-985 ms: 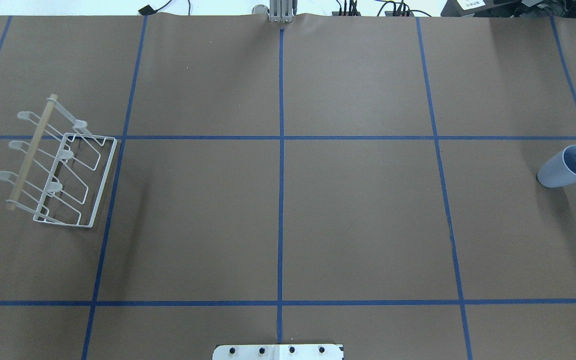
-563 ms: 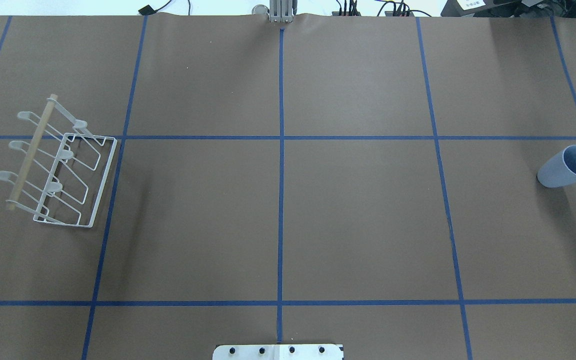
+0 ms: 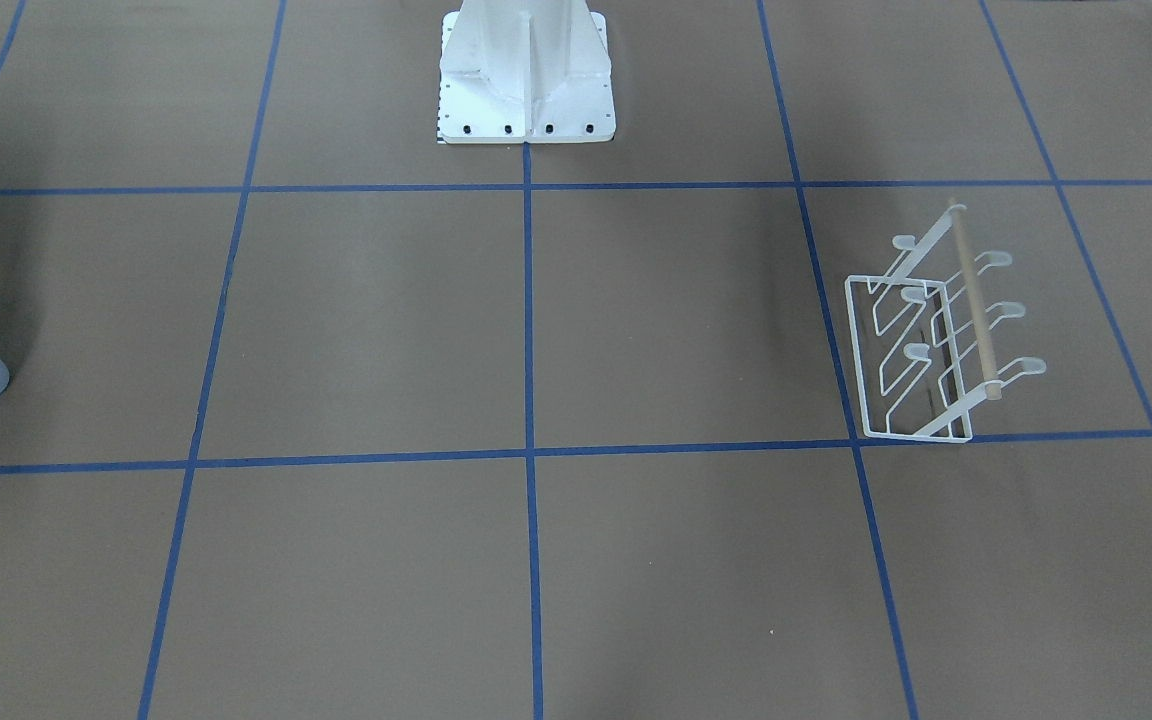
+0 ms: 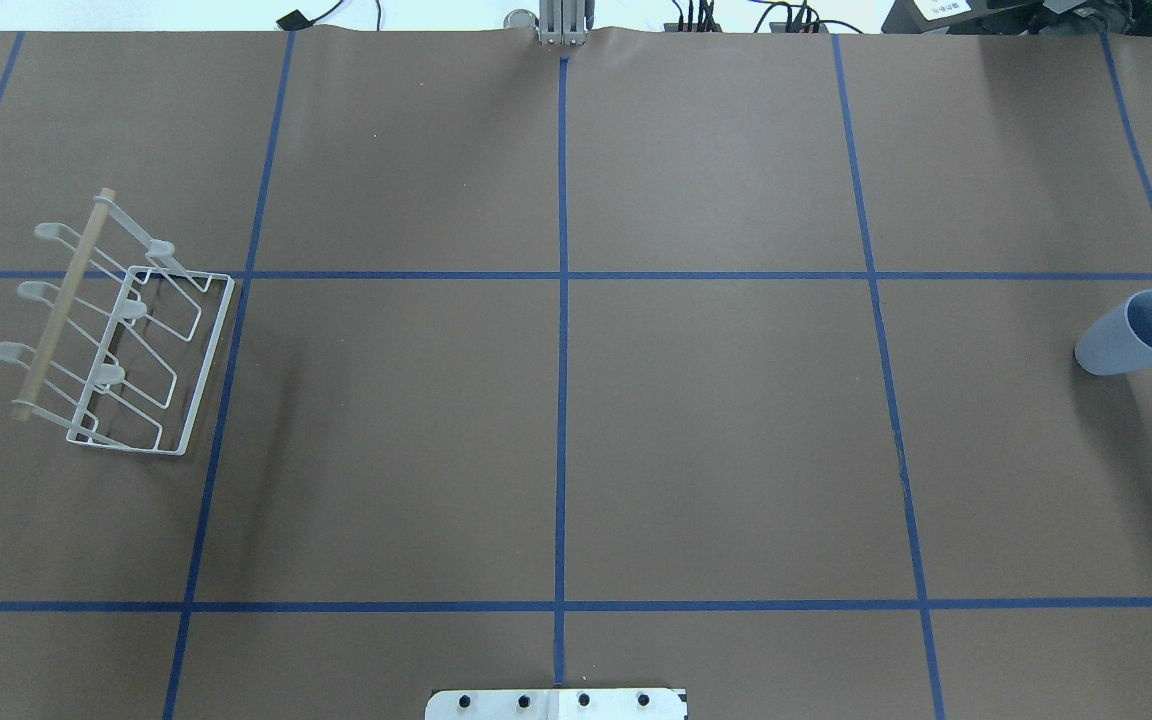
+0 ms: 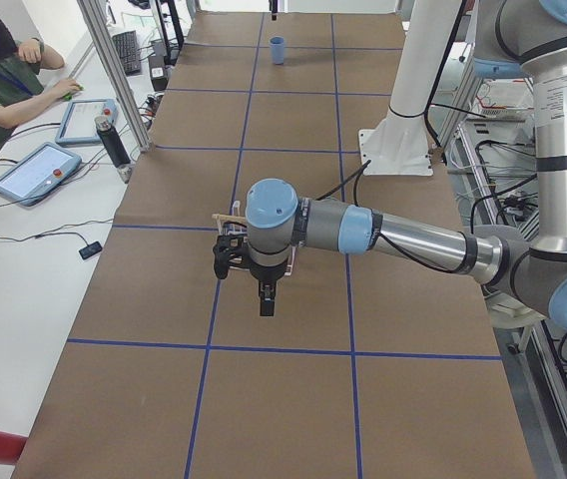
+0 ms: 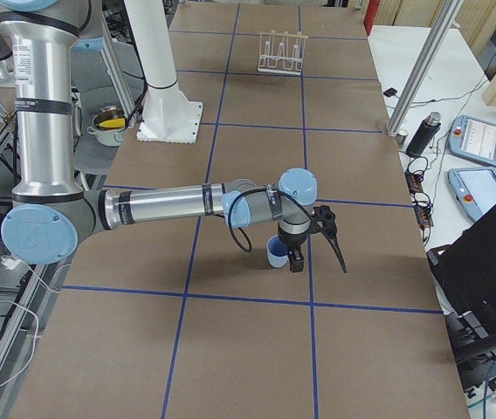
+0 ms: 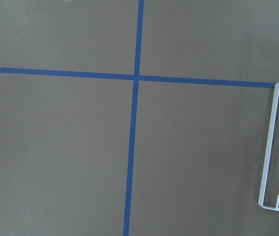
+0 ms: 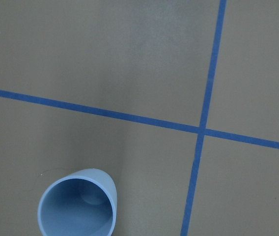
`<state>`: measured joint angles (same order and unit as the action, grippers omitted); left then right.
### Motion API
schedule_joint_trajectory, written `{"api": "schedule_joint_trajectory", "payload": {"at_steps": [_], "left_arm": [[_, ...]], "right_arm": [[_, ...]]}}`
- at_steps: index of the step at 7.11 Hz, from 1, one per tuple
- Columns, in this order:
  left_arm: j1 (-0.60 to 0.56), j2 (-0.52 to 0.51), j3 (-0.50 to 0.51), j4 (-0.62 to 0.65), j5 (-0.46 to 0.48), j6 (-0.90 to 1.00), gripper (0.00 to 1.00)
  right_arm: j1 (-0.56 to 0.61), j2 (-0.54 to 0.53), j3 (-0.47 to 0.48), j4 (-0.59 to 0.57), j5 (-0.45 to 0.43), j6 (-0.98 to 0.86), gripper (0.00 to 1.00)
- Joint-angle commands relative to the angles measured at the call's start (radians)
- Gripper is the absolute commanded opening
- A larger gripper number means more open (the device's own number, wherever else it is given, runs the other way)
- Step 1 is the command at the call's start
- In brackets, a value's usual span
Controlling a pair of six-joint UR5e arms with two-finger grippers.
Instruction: Hang cup on cup holder
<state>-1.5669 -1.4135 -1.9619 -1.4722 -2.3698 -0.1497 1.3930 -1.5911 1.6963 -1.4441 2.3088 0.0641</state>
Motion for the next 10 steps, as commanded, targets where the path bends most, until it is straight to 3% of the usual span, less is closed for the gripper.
{"api": "schedule_joint_trajectory", "payload": {"at_steps": [1,7,8,9,10], "left_arm": [[0.001,-0.008,0.003,0.0,-0.003,0.001,0.98],[0.001,-0.012,0.003,0.001,0.0,0.009,0.98],[0.001,-0.012,0.003,0.001,0.001,0.009,0.98],[0.002,-0.013,0.004,0.001,0.003,0.009,0.98],[0.002,-0.012,0.005,0.001,0.003,0.007,0.98]], "right_arm": [[-0.061,0.023,-0.065,0.025,0.001,0.005,1.0],[-0.123,0.062,-0.167,0.031,0.001,0.0,1.0],[-0.126,0.062,-0.168,0.031,0.004,0.005,0.87],[-0.126,0.06,-0.165,0.042,0.009,0.003,0.28],[-0.127,0.06,-0.175,0.088,0.012,0.003,0.0]]}}
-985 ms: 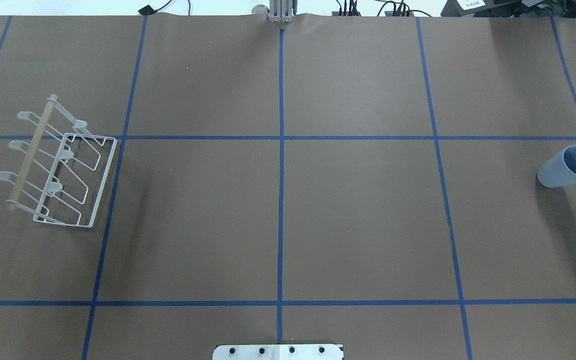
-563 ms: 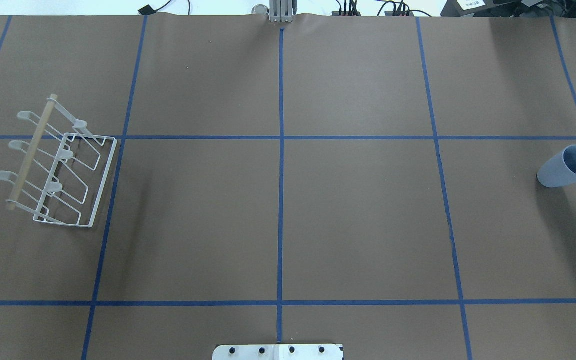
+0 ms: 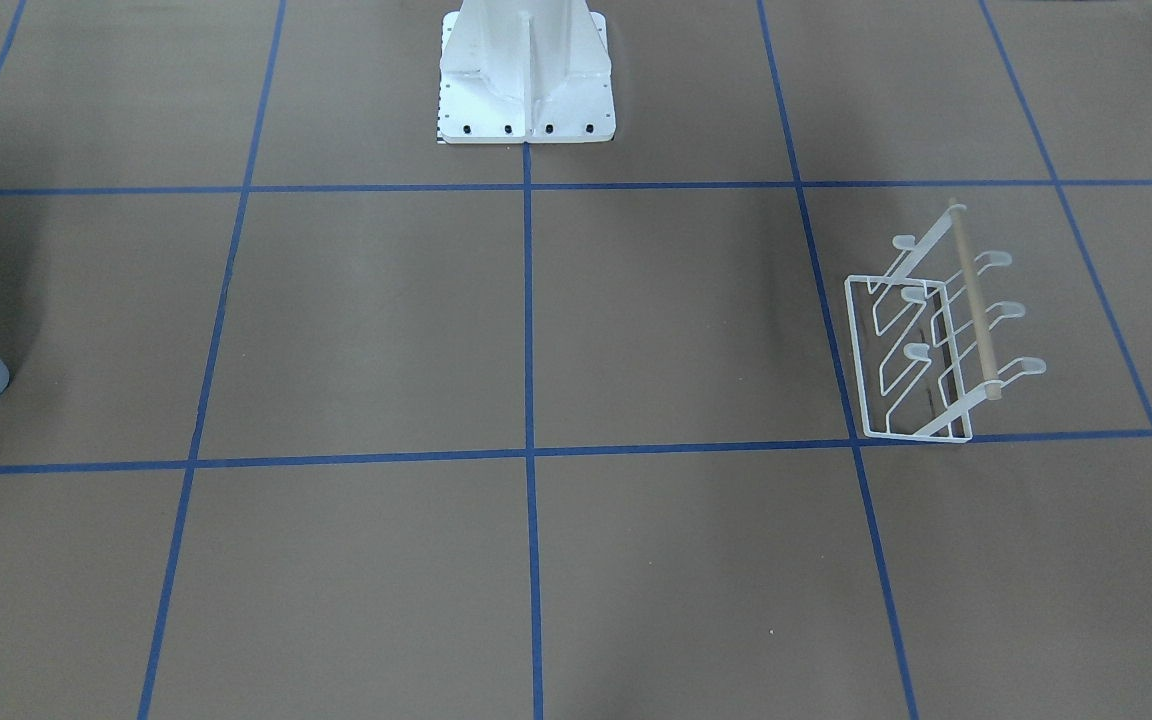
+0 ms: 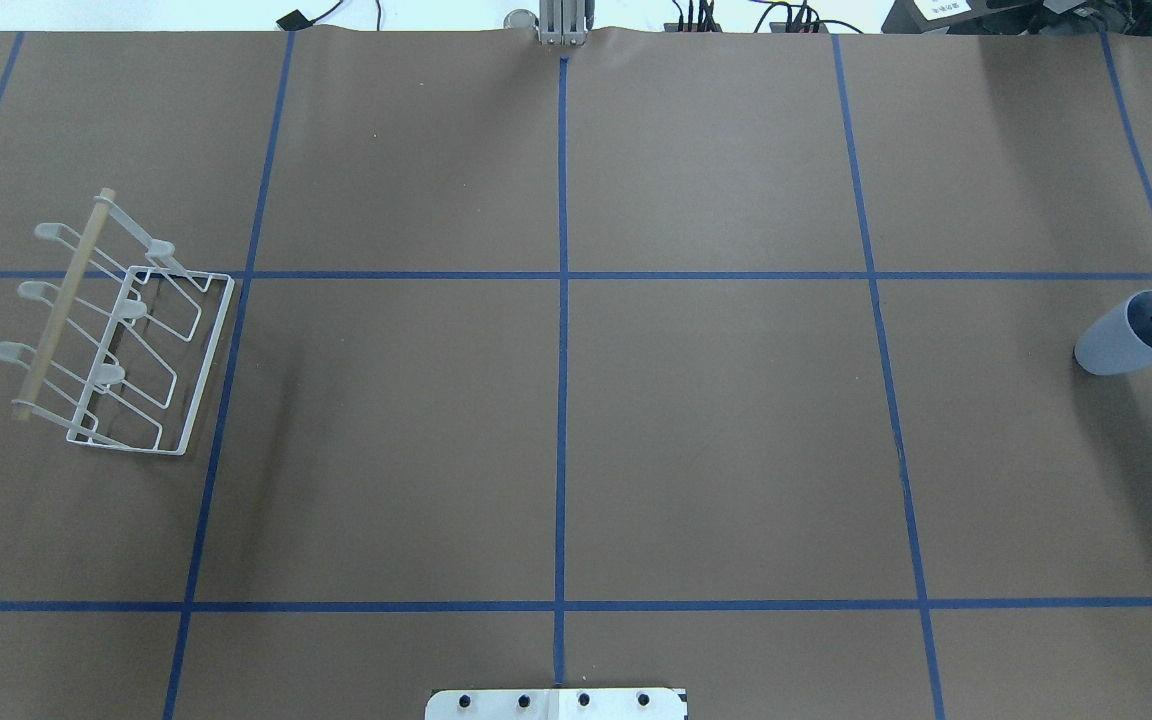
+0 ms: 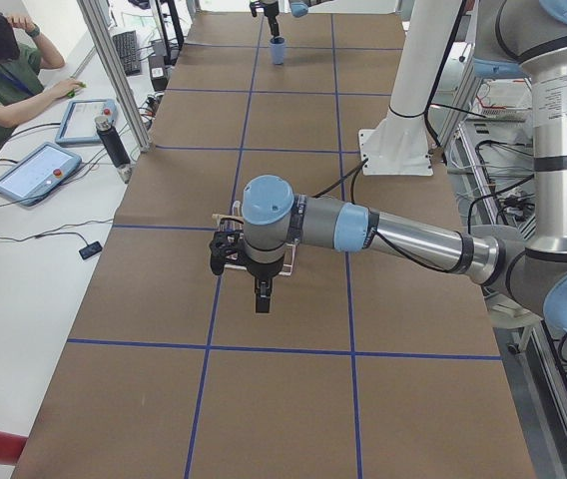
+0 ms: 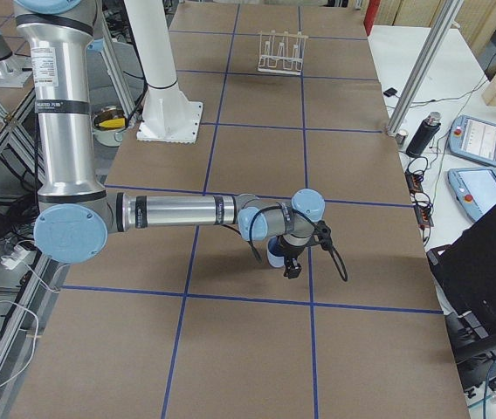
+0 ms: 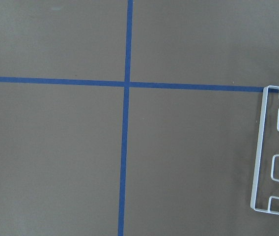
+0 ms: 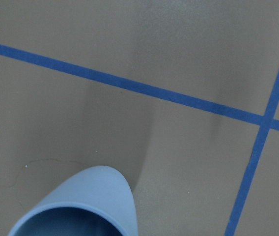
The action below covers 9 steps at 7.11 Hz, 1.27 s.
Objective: Hang cup on cup holder
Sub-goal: 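Lower the right gripper into the light blue cup's rim and grip it, then lift the blue cup with the right gripper and carry it toward the table center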
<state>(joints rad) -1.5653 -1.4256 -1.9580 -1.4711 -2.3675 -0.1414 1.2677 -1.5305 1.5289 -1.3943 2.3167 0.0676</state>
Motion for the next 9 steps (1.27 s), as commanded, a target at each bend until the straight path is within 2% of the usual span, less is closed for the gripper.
{"api": "schedule_joint_trajectory", "payload": {"at_steps": [1,2,3,5,7,8,9], "left_arm": [[-0.001,-0.001,-0.001,0.0,-0.002,-0.003,0.98],[0.001,-0.001,0.001,0.0,-0.004,-0.004,0.98],[0.001,-0.001,-0.002,0.0,-0.007,-0.007,0.98],[0.001,-0.022,-0.008,0.0,-0.007,-0.004,0.98],[0.007,-0.111,-0.007,0.002,-0.009,-0.01,0.98],[0.01,-0.125,-0.005,0.0,-0.01,-0.012,0.98],[0.03,-0.14,-0.004,-0.018,-0.048,-0.061,0.98]], "right_arm": [[-0.002,0.001,-0.006,0.04,0.028,0.004,0.0],[-0.002,0.01,-0.007,0.038,0.074,0.006,0.0],[-0.002,0.01,0.005,0.04,0.084,0.015,0.0],[0.004,0.033,0.069,0.041,0.198,0.037,0.0],[0.002,0.111,0.222,0.043,0.22,0.29,0.0],[-0.011,0.178,0.259,0.061,0.228,0.422,0.0],[-0.051,0.234,0.276,0.152,0.23,0.598,0.0]]}}
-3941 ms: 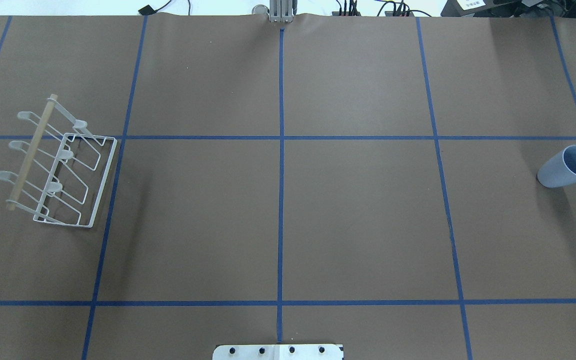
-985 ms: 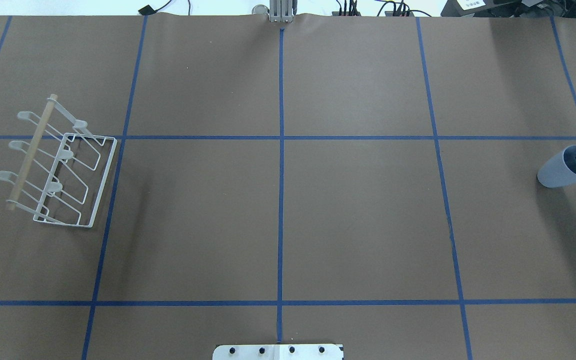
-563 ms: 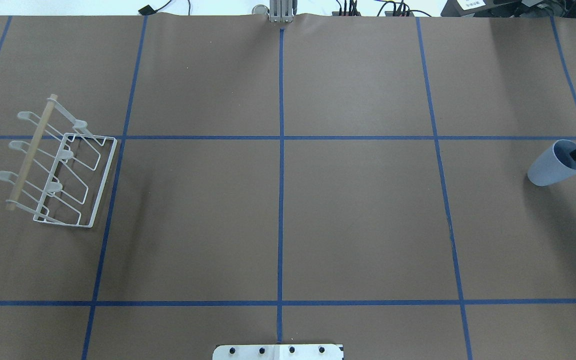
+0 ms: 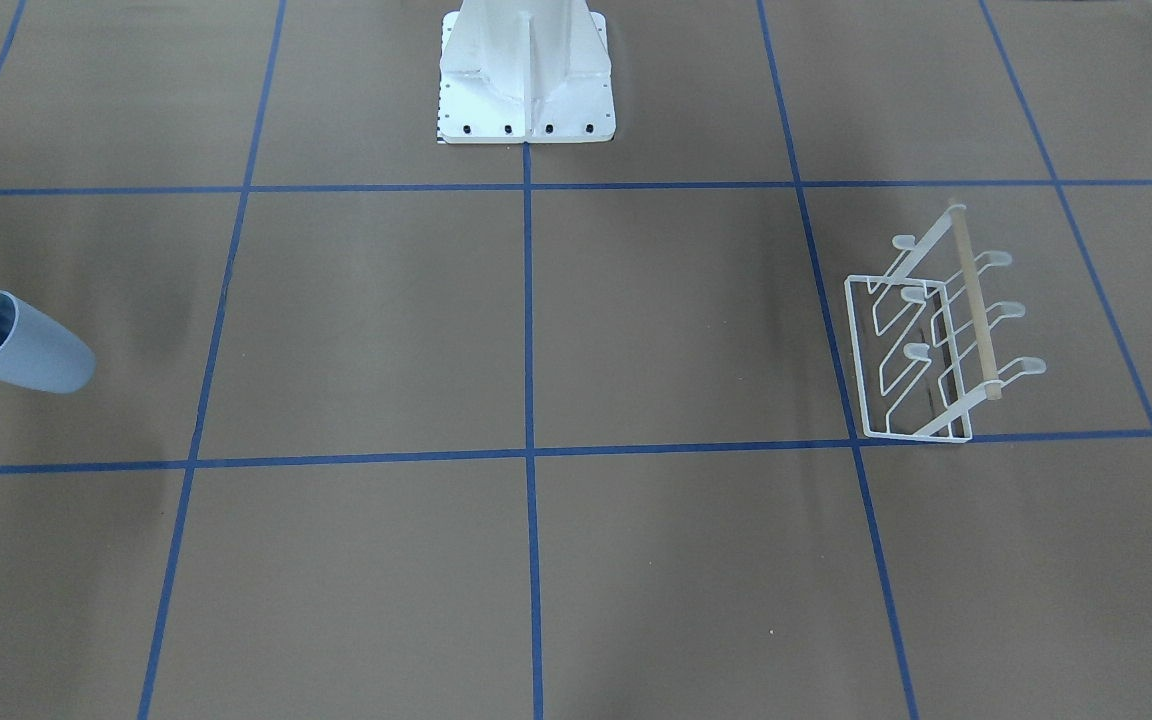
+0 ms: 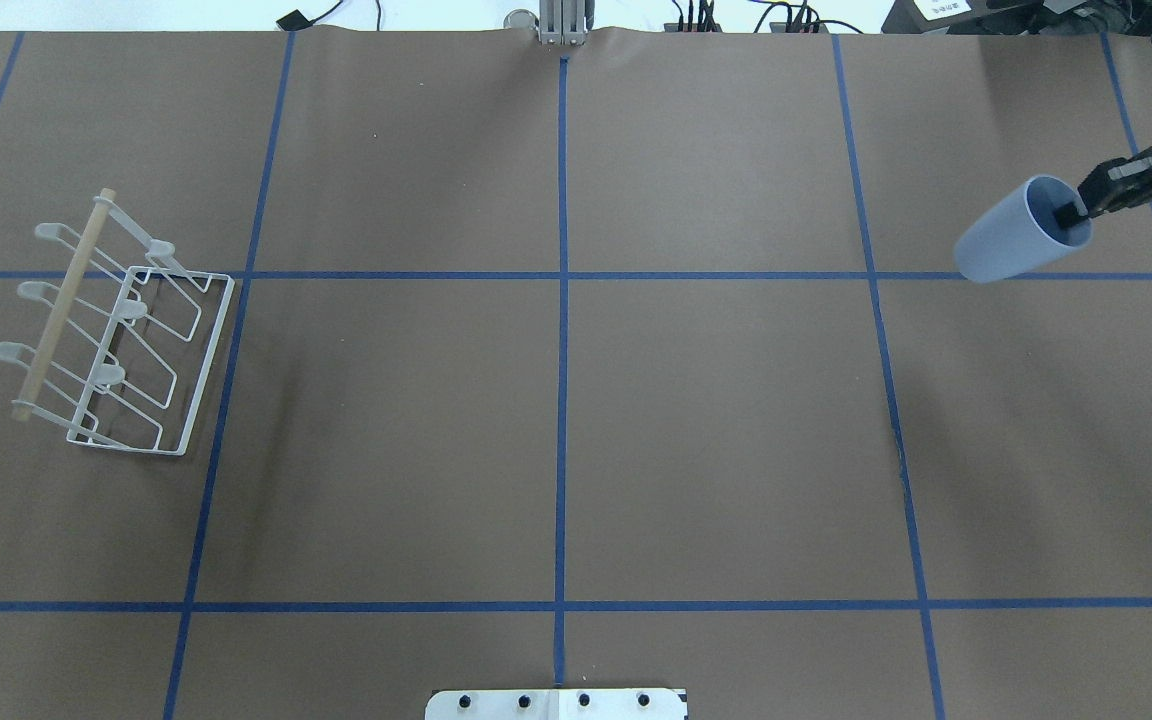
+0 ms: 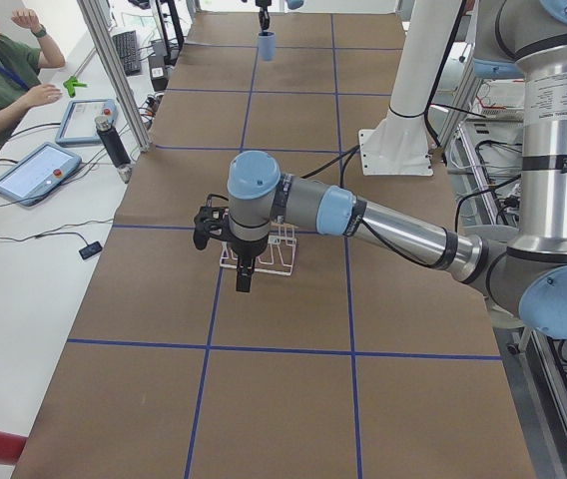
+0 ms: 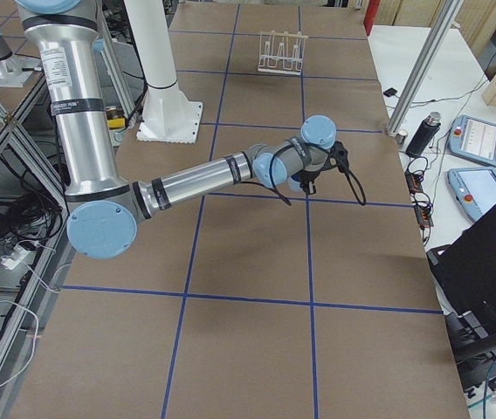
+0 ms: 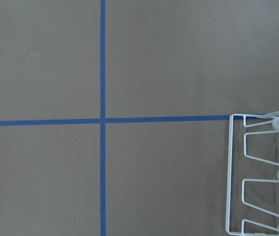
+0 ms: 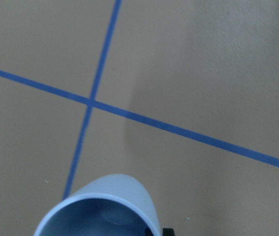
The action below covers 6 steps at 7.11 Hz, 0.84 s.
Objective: Hang cup on cup holder
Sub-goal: 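Lift the blue cup with the right gripper and carry it toward the table center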
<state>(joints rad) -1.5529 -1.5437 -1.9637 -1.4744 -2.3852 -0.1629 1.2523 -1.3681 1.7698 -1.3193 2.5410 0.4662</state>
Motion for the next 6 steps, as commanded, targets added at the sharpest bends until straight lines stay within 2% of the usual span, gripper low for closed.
{"api": "schedule_joint_trajectory", "payload": {"at_steps": [1,4,5,6], "left_arm": [[0.051,-0.025,0.002,-0.127,-0.073,-0.172,0.98],[0.23,-0.035,0.012,-0.594,-0.071,-0.716,0.98],[0.267,-0.05,0.02,-0.715,-0.071,-0.836,0.98],[0.293,-0.085,0.019,-0.813,-0.071,-0.98,0.98]], "right_arm": [[-0.125,0.139,0.027,0.229,-0.02,0.438,0.0],[-0.347,0.153,0.05,0.722,-0.316,0.989,0.0],[-0.399,0.149,0.05,0.846,-0.388,1.094,0.0],[-0.437,0.146,0.05,0.932,-0.421,1.141,0.0]]}}
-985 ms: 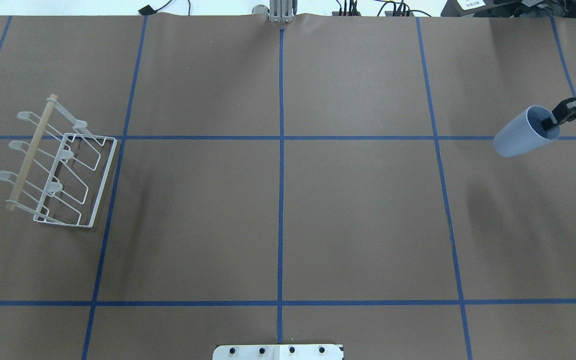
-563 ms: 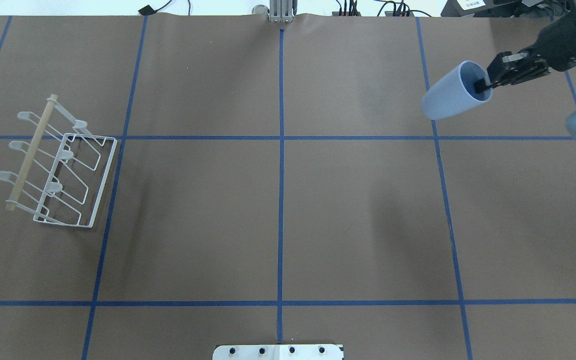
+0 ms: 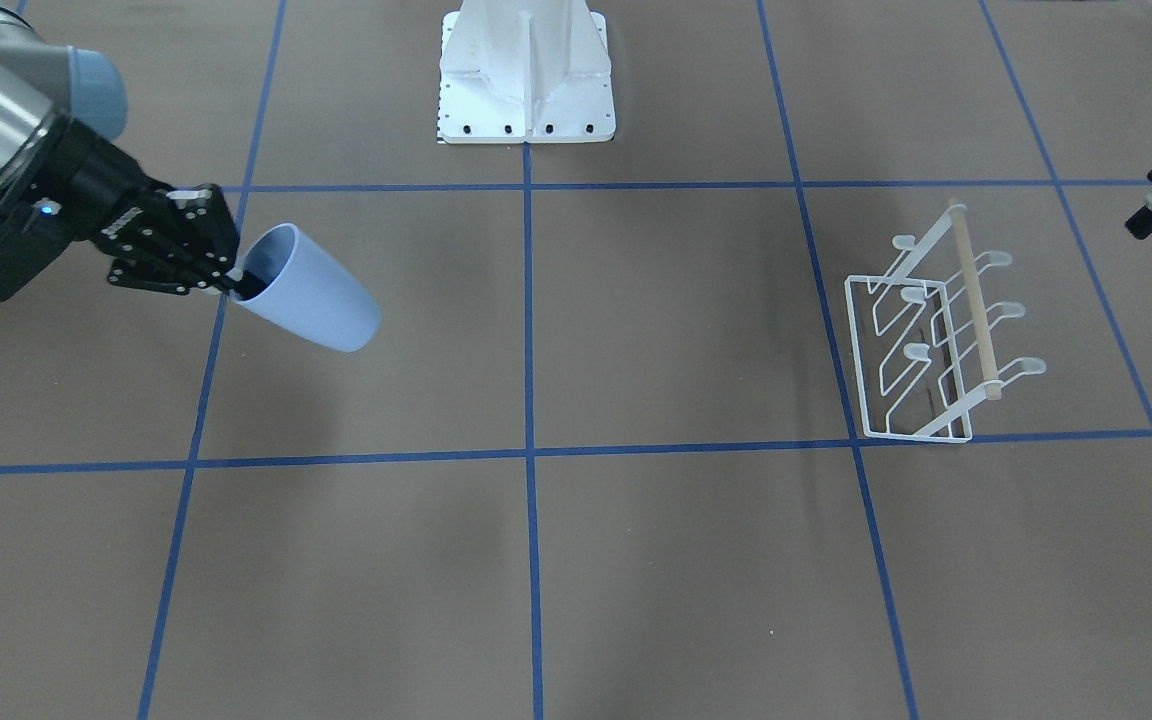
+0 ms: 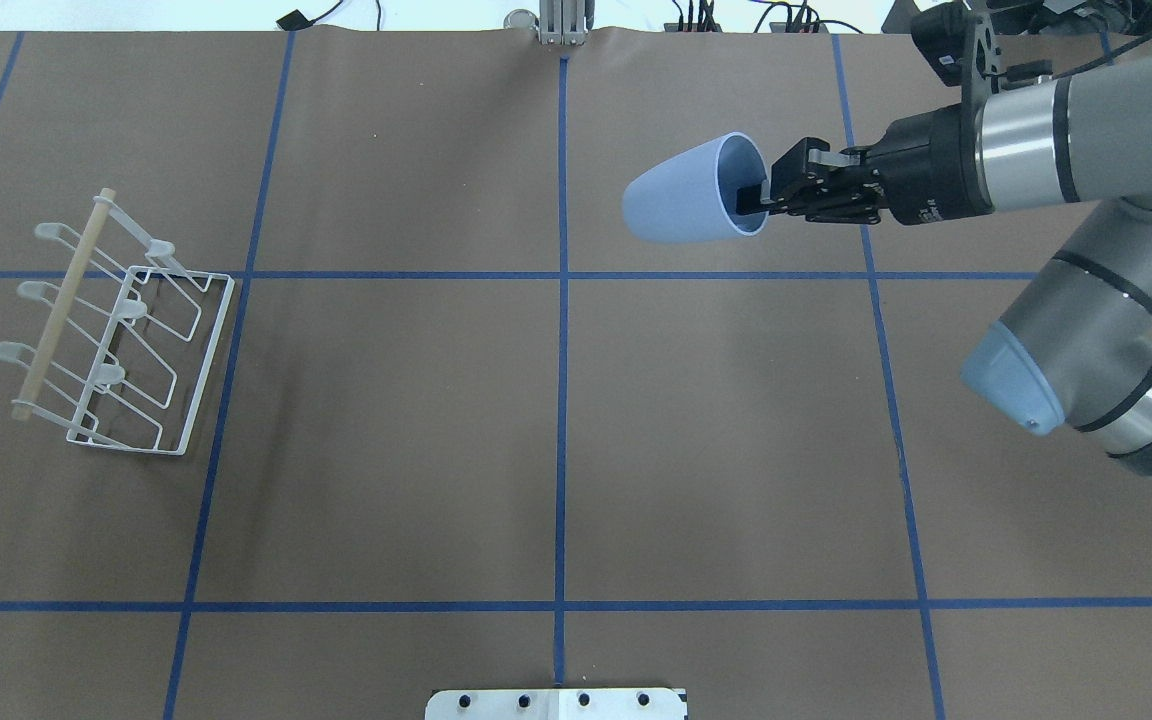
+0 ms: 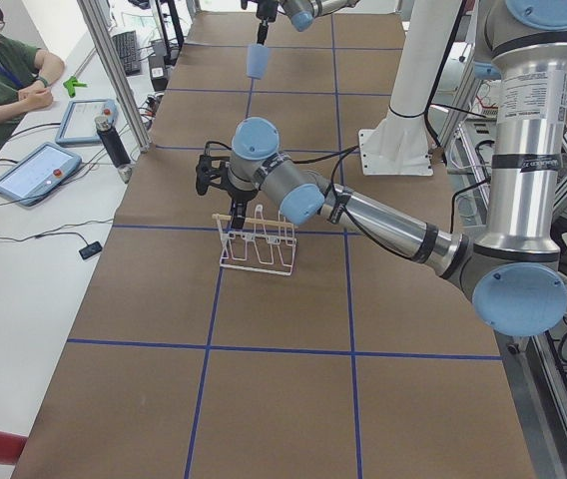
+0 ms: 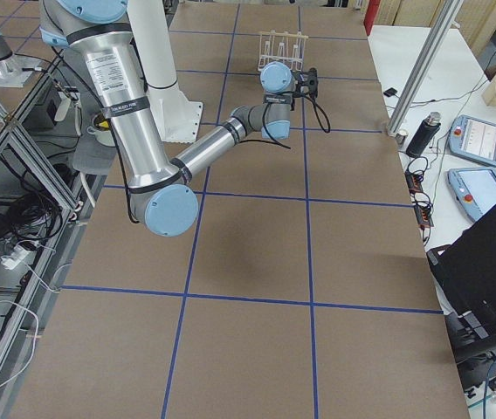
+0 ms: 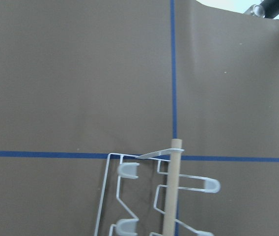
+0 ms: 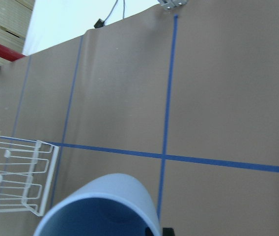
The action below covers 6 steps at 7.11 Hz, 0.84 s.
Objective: Hang cup on cup holder
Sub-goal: 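Lift the blue cup with the right gripper and carry it toward the table center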
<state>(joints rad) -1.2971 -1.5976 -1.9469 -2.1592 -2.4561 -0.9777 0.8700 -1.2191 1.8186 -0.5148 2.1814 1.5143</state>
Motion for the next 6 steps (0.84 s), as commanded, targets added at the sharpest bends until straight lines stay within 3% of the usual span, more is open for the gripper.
{"api": "schedule_joint_trajectory", "payload": {"at_steps": [1,4,6], "left_arm": [[0.057,-0.048,0.005,-0.278,0.0,-0.299,0.98],[0.12,-0.135,0.002,-0.645,0.026,-0.719,0.98],[0.288,-0.189,-0.007,-0.851,0.246,-1.024,0.98]], "right_arm": [[-0.081,-0.005,-0.002,0.204,-0.063,0.118,0.0],[-0.185,-0.005,-0.01,0.489,-0.124,0.17,0.0],[-0.335,0.001,-0.015,0.648,-0.291,0.167,0.0]]}}
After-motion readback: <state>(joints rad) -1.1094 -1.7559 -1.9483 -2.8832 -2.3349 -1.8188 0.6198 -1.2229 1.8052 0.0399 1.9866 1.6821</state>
